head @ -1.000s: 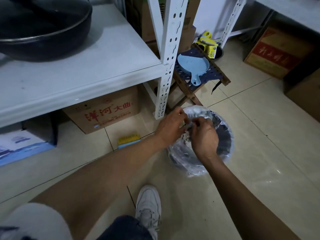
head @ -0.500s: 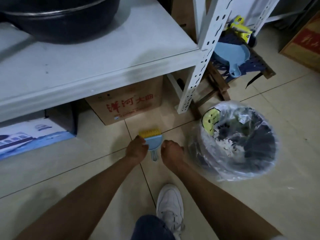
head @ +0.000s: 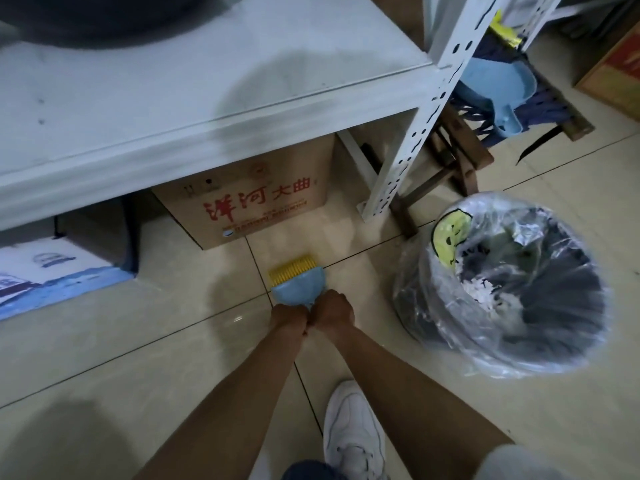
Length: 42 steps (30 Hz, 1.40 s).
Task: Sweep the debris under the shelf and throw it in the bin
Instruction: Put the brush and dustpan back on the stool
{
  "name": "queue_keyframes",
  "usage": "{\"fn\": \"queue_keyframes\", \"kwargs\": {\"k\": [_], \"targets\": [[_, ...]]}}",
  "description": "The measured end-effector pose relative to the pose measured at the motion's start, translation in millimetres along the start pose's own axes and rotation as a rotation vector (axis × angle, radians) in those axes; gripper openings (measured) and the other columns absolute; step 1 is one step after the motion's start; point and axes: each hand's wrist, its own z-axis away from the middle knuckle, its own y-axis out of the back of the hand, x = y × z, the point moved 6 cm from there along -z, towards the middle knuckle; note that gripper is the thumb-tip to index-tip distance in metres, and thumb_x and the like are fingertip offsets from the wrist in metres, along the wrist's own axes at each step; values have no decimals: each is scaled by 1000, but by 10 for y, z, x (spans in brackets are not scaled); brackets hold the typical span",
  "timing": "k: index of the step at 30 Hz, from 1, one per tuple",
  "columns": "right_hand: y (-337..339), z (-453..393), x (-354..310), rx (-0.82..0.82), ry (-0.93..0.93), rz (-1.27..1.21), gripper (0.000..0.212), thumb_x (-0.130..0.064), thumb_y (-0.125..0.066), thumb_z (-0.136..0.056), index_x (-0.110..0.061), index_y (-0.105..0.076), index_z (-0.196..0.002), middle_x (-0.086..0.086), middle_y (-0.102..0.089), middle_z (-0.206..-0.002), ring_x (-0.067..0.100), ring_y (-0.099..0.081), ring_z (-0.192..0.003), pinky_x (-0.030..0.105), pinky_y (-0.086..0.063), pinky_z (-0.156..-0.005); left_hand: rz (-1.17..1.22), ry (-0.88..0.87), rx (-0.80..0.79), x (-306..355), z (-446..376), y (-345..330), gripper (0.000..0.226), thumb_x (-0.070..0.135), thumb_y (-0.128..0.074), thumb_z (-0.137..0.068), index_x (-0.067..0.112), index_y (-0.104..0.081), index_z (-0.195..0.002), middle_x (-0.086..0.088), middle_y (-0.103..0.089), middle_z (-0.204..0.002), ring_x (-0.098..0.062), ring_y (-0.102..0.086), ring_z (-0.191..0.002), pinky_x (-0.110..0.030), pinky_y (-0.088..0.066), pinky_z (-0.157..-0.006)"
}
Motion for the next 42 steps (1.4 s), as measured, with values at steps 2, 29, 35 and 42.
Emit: {"fn": "queue_keyframes", "kwargs": {"k": [2,29,35,42], "targets": [[14,-23,-22,-1,20,8,44,-25,-72,-79,-6,-58,-116,12,-64,-122,27,-61,-115,32,-50,-91,68,13,-26,-8,-6,-37,32,-1,-57,-90,5,-49,-59,-15,-53,-60,-25,-49,-51,-32,-41,-51],[1760,1564,269,561,412,-997,5,-12,-49,-98,-12,-54,-97,-4,-62,-81,4,-61,-62,16,-47,-52,-442,-1086,-166,1411,2468,-175,17,23,-54,-97,15,-61,-83,0,-67,-74,-18,-66,-68,-36,-52,-64],[2620,1581,530,771,340,-964,15,-11,-50,-97,-6,-57,-109,6,-65,-91,16,-62,-72,33,-52,-62,-532,-1216,-206,2026,3020,-817,18,21,-55,-95,16,-61,-79,-7,-66,-77,-27,-65,-76,-42,-54,-72],[3663,1157,481,880,291,-803,24,-3,-49,-91,-3,-69,-103,17,-71,-100,29,-65,-87,35,-52,-77,-277,-1057,-305,2746,3211,-1416,23,5,-59,-91,5,-70,-111,-14,-73,-106,-30,-68,-95,-32,-53,-81]]}}
